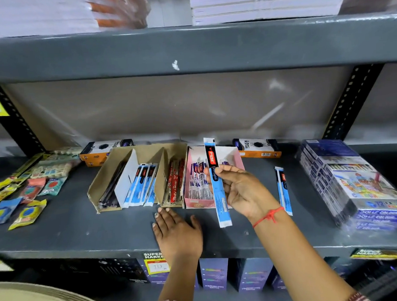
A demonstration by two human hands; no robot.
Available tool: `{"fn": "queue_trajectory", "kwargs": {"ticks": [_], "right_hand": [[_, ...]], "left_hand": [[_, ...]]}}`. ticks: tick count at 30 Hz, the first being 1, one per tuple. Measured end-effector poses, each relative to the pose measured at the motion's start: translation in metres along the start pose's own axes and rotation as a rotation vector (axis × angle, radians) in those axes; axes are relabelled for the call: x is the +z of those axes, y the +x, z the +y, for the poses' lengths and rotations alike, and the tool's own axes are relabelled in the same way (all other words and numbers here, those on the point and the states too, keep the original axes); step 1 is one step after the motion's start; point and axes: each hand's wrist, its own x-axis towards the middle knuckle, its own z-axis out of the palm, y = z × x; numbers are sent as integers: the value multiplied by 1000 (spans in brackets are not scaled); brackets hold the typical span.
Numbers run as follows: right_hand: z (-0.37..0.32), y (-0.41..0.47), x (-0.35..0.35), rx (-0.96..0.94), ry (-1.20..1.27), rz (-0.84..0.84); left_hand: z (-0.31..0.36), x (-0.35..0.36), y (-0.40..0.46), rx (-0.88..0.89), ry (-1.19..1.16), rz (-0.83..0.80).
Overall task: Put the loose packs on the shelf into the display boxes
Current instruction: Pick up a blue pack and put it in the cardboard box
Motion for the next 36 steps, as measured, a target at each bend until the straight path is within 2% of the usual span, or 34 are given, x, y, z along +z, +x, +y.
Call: {"fn": "queue_trajectory", "kwargs": {"ticks": [4,9,36], "right_hand": [[5,2,1,-7,6,80],[10,0,2,-20,-20,99],[17,4,7,-2,-110,-28]], "left_hand": [[0,1,0,-2,8,6],[-1,1,0,-4,2,4],[-1,-2,-1,-14,-16,-2]]}}
